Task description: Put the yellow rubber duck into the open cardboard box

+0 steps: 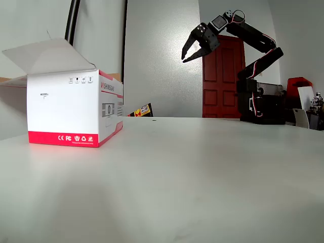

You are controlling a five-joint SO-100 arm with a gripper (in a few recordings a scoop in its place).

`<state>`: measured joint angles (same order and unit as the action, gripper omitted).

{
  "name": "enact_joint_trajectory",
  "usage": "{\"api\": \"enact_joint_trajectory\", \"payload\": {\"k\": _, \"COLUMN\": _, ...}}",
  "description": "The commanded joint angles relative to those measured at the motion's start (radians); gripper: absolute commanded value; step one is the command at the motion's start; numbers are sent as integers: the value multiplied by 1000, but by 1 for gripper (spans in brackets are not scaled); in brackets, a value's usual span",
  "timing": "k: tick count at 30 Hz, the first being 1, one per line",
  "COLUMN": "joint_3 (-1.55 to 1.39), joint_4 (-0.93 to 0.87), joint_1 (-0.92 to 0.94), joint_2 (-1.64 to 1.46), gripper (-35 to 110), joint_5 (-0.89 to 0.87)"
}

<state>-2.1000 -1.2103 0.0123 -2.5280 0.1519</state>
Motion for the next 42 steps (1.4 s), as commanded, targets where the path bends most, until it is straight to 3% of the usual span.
{"api": "enact_joint_trajectory", "payload": {"k": 1, "joint_3": -58, "joint_4": 37, "joint_1": -6, "joint_2": -52, "gripper": 0, "joint_5": 15}}
{"api": "enact_joint_trajectory", "payload": {"k": 14, "joint_3": -356, "joint_4": 150, "joint_1": 5, "joint_2": -206, "gripper": 0, "joint_5": 28}}
{"api": "enact_joint_trajectory", "payload": {"k": 42, "joint_3": -799, "joint_4": 224, "joint_1": -32, "joint_2": -528, "gripper": 0, "joint_5": 28}}
